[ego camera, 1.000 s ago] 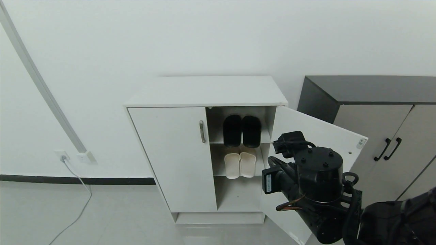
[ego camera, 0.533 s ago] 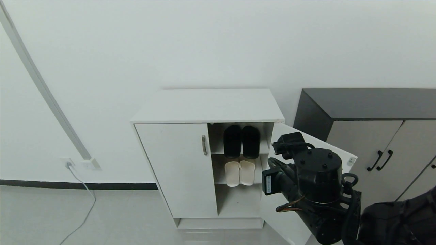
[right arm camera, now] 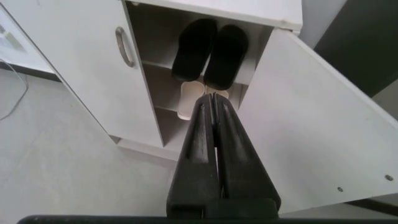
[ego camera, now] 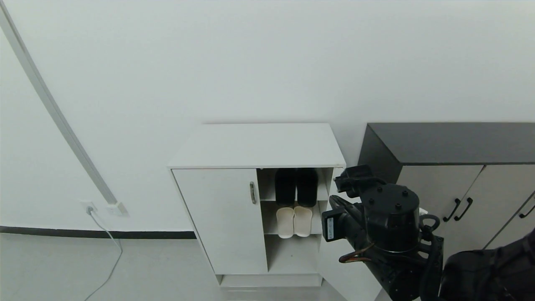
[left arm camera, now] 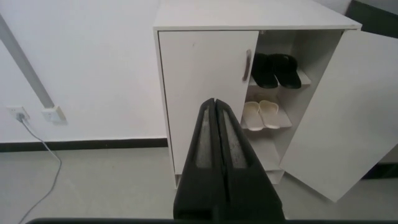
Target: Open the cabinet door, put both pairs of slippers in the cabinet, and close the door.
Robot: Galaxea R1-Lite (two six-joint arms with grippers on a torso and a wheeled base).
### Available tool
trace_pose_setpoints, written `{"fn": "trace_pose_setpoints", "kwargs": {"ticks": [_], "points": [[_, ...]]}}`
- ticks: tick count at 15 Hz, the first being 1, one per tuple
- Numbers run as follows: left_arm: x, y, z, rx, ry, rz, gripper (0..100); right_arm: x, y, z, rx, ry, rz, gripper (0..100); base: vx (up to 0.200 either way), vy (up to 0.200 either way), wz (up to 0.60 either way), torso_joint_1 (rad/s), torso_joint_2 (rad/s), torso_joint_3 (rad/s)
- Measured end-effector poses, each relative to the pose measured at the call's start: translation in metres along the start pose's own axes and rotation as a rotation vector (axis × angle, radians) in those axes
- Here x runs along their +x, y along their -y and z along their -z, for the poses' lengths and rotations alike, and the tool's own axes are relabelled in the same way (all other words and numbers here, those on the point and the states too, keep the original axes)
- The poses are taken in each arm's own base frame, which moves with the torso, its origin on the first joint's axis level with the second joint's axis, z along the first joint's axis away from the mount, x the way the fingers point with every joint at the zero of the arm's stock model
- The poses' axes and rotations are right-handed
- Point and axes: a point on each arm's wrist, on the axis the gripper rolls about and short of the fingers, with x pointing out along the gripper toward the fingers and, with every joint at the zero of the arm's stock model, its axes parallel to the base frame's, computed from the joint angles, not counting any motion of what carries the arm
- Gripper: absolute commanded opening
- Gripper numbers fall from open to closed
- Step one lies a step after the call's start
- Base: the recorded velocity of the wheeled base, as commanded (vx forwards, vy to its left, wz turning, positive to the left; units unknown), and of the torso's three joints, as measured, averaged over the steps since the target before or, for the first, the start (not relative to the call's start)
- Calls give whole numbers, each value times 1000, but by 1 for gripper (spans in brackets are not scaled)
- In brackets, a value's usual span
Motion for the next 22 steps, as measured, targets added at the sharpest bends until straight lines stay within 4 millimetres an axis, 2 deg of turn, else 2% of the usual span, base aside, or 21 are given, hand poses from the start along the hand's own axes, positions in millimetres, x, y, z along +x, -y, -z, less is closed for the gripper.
{"fn": "trace_pose_setpoints", "kwargs": {"ticks": [3,10,13,18,22], "points": [[0,0,0,-1,0,0,0,-1,0,1,-4,-4,-2,0,0,0,0,172,-365,-204],[0,0,0,-3,0,0,0,1,-1,6,-25,-16,-2,0,0,0,-600,33,-60,-27],[0,0,0,-5,0,-2,0,3,0,7,-27,-18,4,0,0,0,0,0,0,0],[0,0,0,-5,0,-2,0,26,14,8,-15,-26,40,0,0,0,0,0,0,0],[0,0,0,-5,0,-2,0,33,18,8,-9,-25,57,0,-50,0,0,1,2,1]]}}
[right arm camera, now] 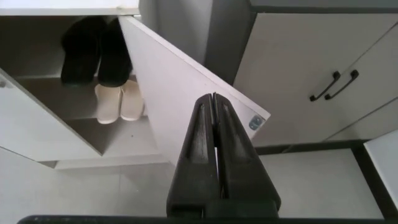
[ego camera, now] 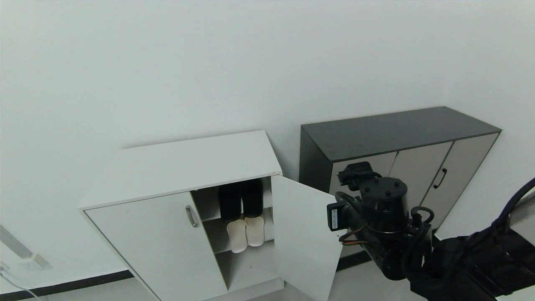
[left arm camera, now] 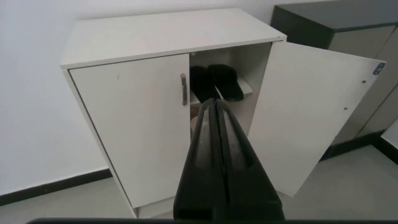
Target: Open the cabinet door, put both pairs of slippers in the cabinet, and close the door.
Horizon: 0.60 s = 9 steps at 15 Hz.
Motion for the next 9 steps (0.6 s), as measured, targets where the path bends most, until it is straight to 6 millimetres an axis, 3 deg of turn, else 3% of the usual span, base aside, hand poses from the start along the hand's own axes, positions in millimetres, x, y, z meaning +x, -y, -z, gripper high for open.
{"fn": "trace_pose_setpoints", "kwargs": {"ticks": [5,9], "points": [[0,0,0,1,0,0,0,5,1,-1,5,4,10,0,-200,0,0,2,4,1],[0,0,0,1,0,0,0,17,0,-5,17,20,24,0,0,0,0,0,0,0]]}}
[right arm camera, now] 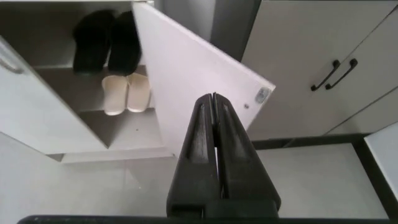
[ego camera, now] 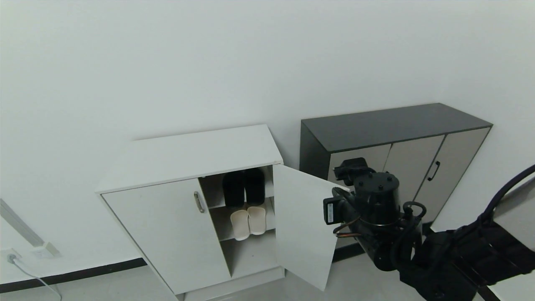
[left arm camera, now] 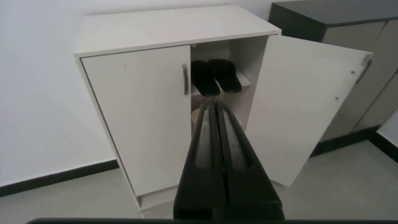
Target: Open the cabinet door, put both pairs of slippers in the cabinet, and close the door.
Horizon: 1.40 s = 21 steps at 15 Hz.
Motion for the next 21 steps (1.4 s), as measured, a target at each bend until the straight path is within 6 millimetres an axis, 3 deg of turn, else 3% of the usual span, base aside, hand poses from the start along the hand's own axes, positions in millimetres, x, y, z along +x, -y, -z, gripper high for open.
{"fn": "trace_pose_setpoints", "kwargs": {"ticks": [3,9,14,21], "points": [[0,0,0,0,0,0,0,27,6,-17,30,27,25,0,0,0,0,0,0,0],[0,0,0,0,0,0,0,93,26,-27,84,17,76,0,0,0,0,0,0,0],[0,0,0,0,0,0,0,137,47,-12,94,-1,132,0,0,0,0,0,0,0],[0,0,0,-1,0,-1,0,162,56,14,85,-38,169,0,0,0,0,0,0,0]]}}
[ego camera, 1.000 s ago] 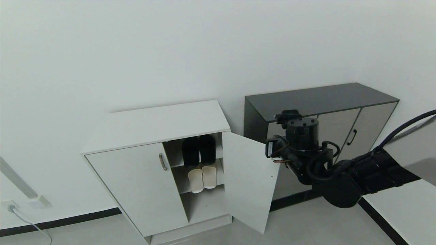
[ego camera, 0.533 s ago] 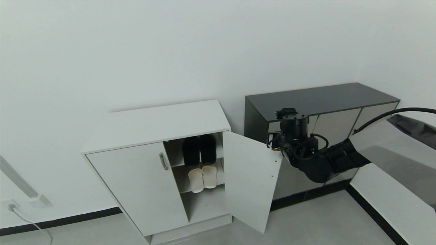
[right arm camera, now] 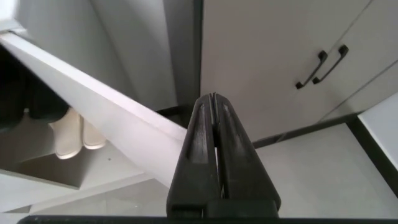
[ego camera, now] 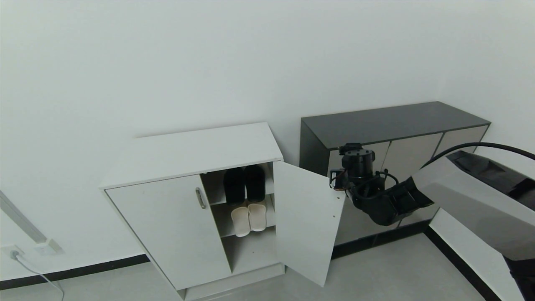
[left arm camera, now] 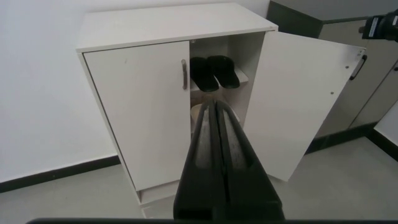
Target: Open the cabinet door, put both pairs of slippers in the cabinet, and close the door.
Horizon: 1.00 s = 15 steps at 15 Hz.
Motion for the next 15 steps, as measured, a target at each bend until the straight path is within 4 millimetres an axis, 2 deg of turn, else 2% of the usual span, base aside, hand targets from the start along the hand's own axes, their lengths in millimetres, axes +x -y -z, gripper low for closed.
{"fn": "trace_pose_setpoints", "kwargs": {"ticks": [15], "points": [[0,0,0,-2,0,-1,0,19,2,21,-10,-25,19,0,0,0,0,0,0,0]]}}
